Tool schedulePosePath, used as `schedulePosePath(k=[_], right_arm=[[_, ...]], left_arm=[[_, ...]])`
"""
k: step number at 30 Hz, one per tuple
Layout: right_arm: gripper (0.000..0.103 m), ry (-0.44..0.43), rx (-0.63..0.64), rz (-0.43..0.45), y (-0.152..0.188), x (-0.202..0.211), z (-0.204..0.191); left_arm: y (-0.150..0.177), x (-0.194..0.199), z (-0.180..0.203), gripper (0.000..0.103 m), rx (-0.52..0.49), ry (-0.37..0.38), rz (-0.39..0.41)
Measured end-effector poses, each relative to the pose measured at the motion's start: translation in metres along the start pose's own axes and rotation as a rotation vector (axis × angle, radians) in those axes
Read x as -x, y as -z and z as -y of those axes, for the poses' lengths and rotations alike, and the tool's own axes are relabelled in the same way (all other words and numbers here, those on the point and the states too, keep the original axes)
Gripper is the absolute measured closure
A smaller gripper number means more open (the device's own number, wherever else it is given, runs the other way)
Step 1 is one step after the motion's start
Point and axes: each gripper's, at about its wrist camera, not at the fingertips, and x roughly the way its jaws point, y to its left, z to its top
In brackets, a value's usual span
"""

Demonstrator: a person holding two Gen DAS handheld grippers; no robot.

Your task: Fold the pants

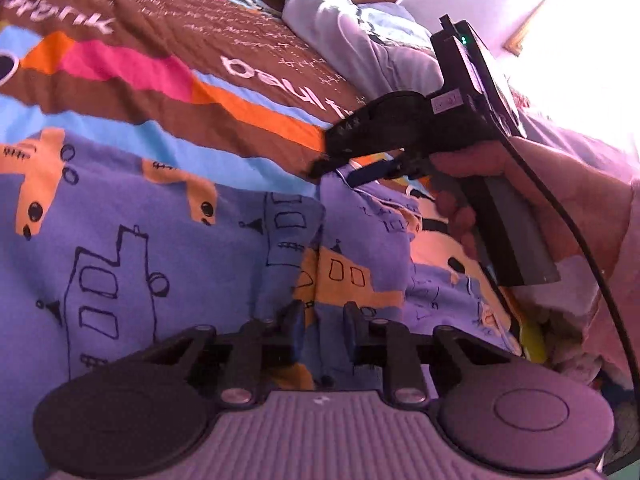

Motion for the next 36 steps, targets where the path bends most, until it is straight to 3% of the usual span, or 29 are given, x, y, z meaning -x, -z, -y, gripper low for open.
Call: schedulePosePath(k=[2,5,9,13,18,21,23,25,28,33,35,36], right_arm=[[0.08,0.028,-0.012,0.019,0.002,0.005,0.005],[0.1,-0.055,-0.113,0.033,0.006,0.009,0.03],[0.101,-0.117,-0.142,0.115,0.015,0.031,0.042],[0.102,-0.185,-0.161,0.253,0.034,0.075,0.062],[0.103,-0.262,-0.303,0.405,0.076,0.141,0.11],[0.103,-0.231,-0.376,0.469,0.117,0.171,0.138],[0.103,-0.215,-0.434,0.467,0.153,0.179,0.157],[0.103,-0.188,-0.489,0.443,0.186,0.177,0.17],[0.103,-0.219,-0.57,0.367,0.228,0.158,0.188],[0.077,-0.301,-0.625,0.348,0.242,0.135,0.192],[0.059,-0.301,-0.566,0.365,0.231,0.129,0.187],[0.056,-0.288,-0.518,0.371,0.222,0.126,0.183]], left_arm=[[0.002,0.0,0.005,0.089,-0.022,-0.024,-0.001],[0.004,0.0,0.006,0.1,-0.014,-0.05,-0.002],[0.009,0.013,0.013,0.103,-0.007,-0.095,0.049],[0.016,0.023,0.057,0.103,-0.18,-0.209,0.099],[0.022,0.031,0.101,0.103,-0.352,-0.249,0.119],[0.034,0.025,0.123,0.103,-0.489,-0.294,0.086],[0.043,0.017,0.133,0.103,-0.562,-0.316,0.05],[0.058,0.01,0.141,0.103,-0.631,-0.341,0.024],[0.072,0.002,0.141,0.103,-0.686,-0.374,-0.02],[0.069,0.004,0.139,0.103,-0.661,-0.38,-0.028],[0.066,0.006,0.135,0.103,-0.645,-0.374,-0.036],[0.065,0.006,0.134,0.103,-0.643,-0.374,-0.039]])
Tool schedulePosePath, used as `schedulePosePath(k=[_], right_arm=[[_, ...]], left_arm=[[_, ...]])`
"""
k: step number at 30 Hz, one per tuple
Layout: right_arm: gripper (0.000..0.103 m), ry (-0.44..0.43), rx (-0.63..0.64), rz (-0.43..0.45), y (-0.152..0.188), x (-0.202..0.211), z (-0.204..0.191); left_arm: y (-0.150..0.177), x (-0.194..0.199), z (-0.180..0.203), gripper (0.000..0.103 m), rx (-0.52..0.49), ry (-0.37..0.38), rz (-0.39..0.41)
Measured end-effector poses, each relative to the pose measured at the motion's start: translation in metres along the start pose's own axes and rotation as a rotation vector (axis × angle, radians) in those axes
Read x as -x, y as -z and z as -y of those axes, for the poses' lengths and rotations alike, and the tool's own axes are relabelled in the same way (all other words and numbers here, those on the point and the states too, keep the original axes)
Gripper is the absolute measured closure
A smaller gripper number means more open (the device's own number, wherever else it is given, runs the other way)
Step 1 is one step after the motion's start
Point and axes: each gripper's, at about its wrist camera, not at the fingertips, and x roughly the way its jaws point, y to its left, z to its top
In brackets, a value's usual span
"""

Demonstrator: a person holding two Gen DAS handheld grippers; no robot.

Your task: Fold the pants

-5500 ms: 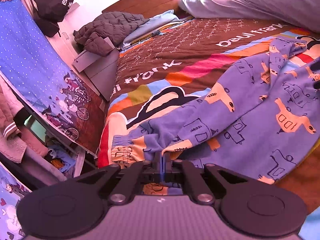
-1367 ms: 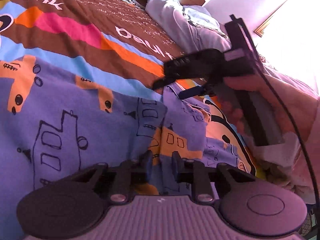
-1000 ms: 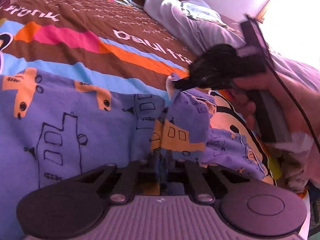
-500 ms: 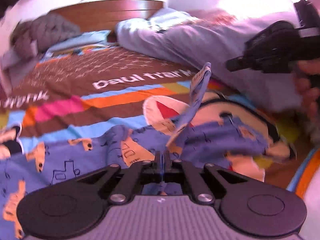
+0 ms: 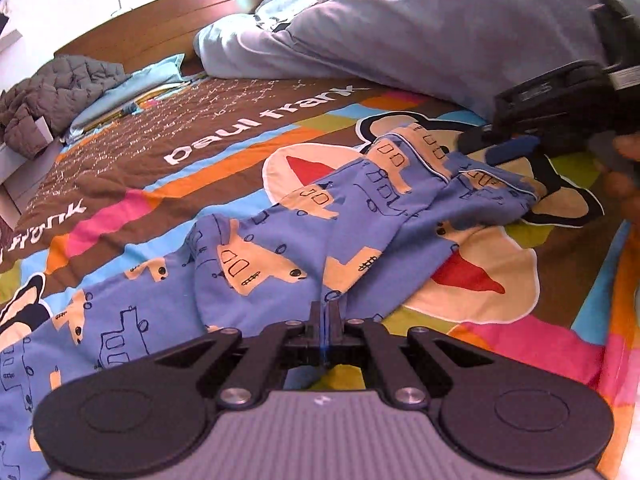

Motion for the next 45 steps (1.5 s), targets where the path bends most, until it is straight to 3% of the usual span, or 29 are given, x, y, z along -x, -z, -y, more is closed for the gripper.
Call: schedulePosePath(k=[1,5,9,11,13,25,31,33,36,40,42,43,44,45], right_arm=[[0.052,0.006,0.043,-0.008,-0.003,-0.009,-0.004],[0.051,0.086,0.176,-0.016,-0.015,-0.039,-0.007],[0.058,0.04,0.185,-0.074,-0.022,-0.06,-0.001],[0.085,0.031,0.16,-0.093,-0.022,-0.063,0.001],[0.102,0.026,0.128,-0.107,-0.023,-0.065,0.004],[0.103,0.037,0.109,-0.082,-0.052,-0.016,-0.007],[0.103,0.09,0.116,-0.127,-0.054,0.021,-0.009],[0.103,0.109,0.121,-0.151,-0.045,0.027,-0.002],[0.103,0.166,0.147,-0.197,-0.023,0.022,0.012],[0.095,0.182,0.133,-0.197,0.004,0.014,0.029],[0.077,0.18,0.133,-0.163,0.01,0.02,0.03],[0.057,0.184,0.132,-0.152,0.013,0.024,0.031],[0.044,0.182,0.135,-0.138,0.017,0.028,0.033],[0.042,0.18,0.145,-0.127,0.022,0.03,0.034]], left_arm=[[0.0,0.0,-0.001,0.103,-0.002,-0.003,-0.002],[0.002,0.0,-0.003,0.103,-0.008,-0.006,0.003],[0.004,0.001,-0.004,0.103,-0.009,0.001,0.01],[0.004,0.002,-0.005,0.103,-0.005,0.007,0.011],[0.004,0.002,-0.007,0.103,0.011,0.014,0.005],[-0.002,0.008,-0.036,0.103,0.103,0.02,-0.017],[0.003,0.012,-0.03,0.102,0.066,0.113,-0.012],[0.005,0.011,-0.027,0.097,0.058,0.14,-0.021],[0.008,0.007,-0.025,0.08,0.051,0.153,-0.04],[0.0,0.01,-0.033,0.059,0.043,0.182,-0.041],[-0.016,0.007,-0.037,0.056,0.031,0.185,-0.034],[-0.026,0.003,-0.036,0.056,0.024,0.187,-0.035],[-0.038,-0.004,-0.035,0.056,0.019,0.192,-0.04],[-0.052,-0.013,-0.033,0.056,0.018,0.202,-0.049]])
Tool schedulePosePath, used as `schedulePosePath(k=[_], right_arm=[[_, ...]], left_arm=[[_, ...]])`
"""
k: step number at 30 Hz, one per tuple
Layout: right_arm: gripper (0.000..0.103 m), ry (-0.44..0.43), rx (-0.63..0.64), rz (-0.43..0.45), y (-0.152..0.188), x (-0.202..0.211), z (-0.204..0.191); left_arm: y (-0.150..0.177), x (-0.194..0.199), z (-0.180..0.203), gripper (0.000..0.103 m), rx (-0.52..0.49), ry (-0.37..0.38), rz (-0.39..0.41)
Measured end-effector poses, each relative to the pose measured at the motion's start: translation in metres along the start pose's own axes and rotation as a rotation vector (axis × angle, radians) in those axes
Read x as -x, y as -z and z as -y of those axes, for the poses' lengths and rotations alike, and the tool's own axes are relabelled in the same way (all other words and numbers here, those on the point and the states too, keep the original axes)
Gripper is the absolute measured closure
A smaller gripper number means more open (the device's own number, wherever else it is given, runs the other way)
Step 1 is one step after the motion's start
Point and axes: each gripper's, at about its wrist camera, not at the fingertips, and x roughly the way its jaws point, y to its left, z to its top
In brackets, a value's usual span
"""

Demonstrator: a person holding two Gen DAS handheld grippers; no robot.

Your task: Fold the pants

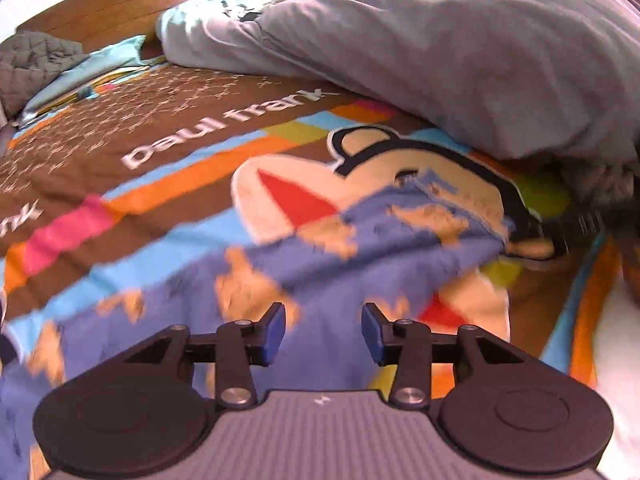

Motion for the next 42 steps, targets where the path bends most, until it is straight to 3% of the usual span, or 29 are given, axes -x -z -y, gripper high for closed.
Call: schedulePosePath(k=[5,9,11,14,18,19,20,26,28,30,31,32,34,39,40,41,42], right_arm=[[0.039,-0.005,0.008,0.046,0.011,0.001,0.001],[0.039,-0.072,-0.02,0.044,0.007,-0.005,0.005],[0.039,-0.102,-0.083,0.048,0.005,-0.008,0.013],[0.039,-0.144,-0.171,0.061,0.005,-0.009,0.025],[0.038,-0.152,-0.174,0.068,0.005,-0.008,0.025],[0.037,-0.147,-0.163,0.068,0.005,-0.008,0.023],[0.035,-0.143,-0.15,0.068,0.005,-0.008,0.021],[0.034,-0.153,-0.143,0.075,0.005,-0.008,0.021],[0.034,-0.156,-0.142,0.076,0.006,-0.007,0.021],[0.034,-0.15,-0.135,0.073,0.005,-0.007,0.021],[0.034,-0.146,-0.132,0.071,0.005,-0.008,0.02],[0.034,-0.144,-0.13,0.068,0.005,-0.008,0.019],[0.034,-0.14,-0.13,0.064,0.004,-0.009,0.019],[0.04,-0.149,-0.139,0.063,0.004,-0.008,0.019],[0.047,-0.171,-0.146,0.058,0.003,-0.009,0.02],[0.059,-0.193,-0.157,0.05,0.003,-0.011,0.021],[0.062,-0.208,-0.169,0.036,0.003,-0.014,0.022]], left_arm=[[-0.069,-0.063,0.011,0.056,-0.013,0.098,-0.043],[-0.109,-0.114,0.022,0.056,-0.056,0.166,-0.118],[-0.121,-0.134,0.027,0.056,-0.069,0.177,-0.165],[-0.129,-0.154,0.032,0.056,-0.056,0.27,-0.22],[-0.131,-0.173,0.033,0.056,0.054,0.385,-0.276],[-0.131,-0.175,0.035,0.075,0.063,0.394,-0.276],[-0.132,-0.175,0.037,0.084,0.055,0.393,-0.277],[-0.142,-0.152,0.061,0.087,-0.094,0.392,-0.196],[-0.142,-0.157,0.07,0.084,-0.148,0.349,-0.201],[-0.138,-0.171,0.077,0.074,-0.207,0.269,-0.249],[-0.137,-0.176,0.078,0.06,-0.215,0.256,-0.271],[-0.136,-0.179,0.078,0.04,-0.199,0.242,-0.287],[-0.139,-0.181,0.075,0.026,-0.161,0.235,-0.306],[-0.144,-0.186,0.071,0.027,-0.163,0.245,-0.389],[-0.144,-0.188,0.07,0.031,-0.149,0.25,-0.397],[-0.144,-0.189,0.069,0.042,-0.13,0.262,-0.402],[-0.145,-0.19,0.069,0.05,-0.113,0.28,-0.406]])
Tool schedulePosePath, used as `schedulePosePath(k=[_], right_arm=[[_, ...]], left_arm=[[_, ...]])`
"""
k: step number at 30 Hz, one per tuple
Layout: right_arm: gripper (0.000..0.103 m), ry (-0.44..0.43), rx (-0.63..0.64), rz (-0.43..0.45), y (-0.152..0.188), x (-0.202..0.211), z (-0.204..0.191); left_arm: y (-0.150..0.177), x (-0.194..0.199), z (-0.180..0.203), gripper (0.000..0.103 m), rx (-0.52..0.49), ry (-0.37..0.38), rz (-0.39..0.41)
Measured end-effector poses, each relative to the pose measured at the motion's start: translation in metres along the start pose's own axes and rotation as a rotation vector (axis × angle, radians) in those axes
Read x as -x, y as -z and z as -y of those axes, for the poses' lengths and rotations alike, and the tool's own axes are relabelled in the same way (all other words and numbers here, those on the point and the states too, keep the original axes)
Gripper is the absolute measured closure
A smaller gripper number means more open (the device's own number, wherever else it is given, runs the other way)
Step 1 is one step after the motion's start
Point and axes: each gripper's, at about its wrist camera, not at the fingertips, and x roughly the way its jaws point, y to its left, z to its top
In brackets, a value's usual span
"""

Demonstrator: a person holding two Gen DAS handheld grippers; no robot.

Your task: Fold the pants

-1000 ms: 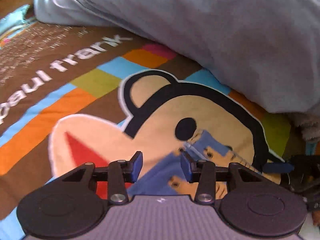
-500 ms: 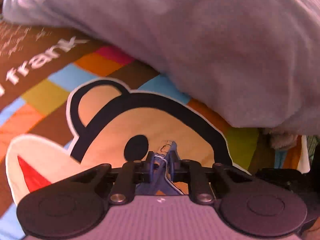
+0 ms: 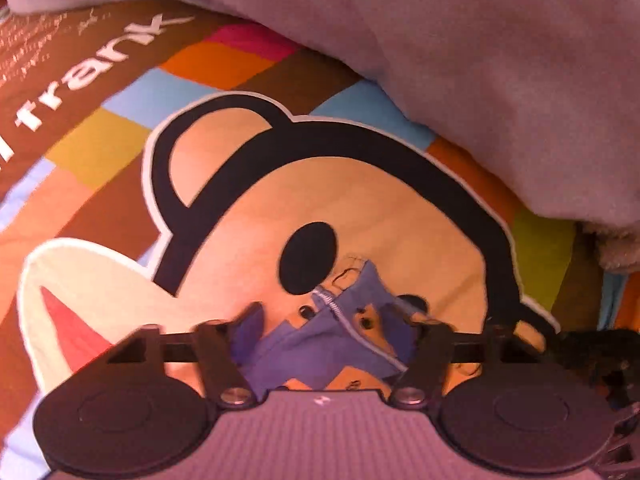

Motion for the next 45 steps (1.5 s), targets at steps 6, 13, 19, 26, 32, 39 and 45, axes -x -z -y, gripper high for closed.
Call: schedulePosePath(k=[6,13,19,26,32,39,45], right_arm=[[0.084,-0.006,0.005,0.026,0.001,0.002,-0.003],[0.088,0.042,0.035,0.199,0.011,0.028,-0.01],[0.087,0.12,0.016,0.201,0.015,0.031,-0.01],[0.051,0.159,-0.058,0.25,0.021,0.042,0.002],[0.04,-0.015,0.06,0.258,0.022,0.043,-0.008],[0.015,-0.138,0.164,0.088,0.016,0.023,-0.025],[0.016,0.034,0.039,0.039,0.014,0.014,-0.016]], left_arm=[[-0.004,0.009,0.025,0.089,-0.01,-0.073,-0.001],[-0.004,0.03,0.052,0.09,-0.049,-0.125,0.11],[-0.003,0.003,0.051,0.076,-0.015,-0.148,0.091],[0.016,0.067,0.043,0.018,0.112,-0.204,0.351],[0.097,0.114,0.029,0.014,0.112,-0.401,0.451],[0.218,0.12,-0.027,0.014,0.282,-0.552,0.242],[0.315,0.153,-0.075,0.013,0.597,-0.46,0.281]])
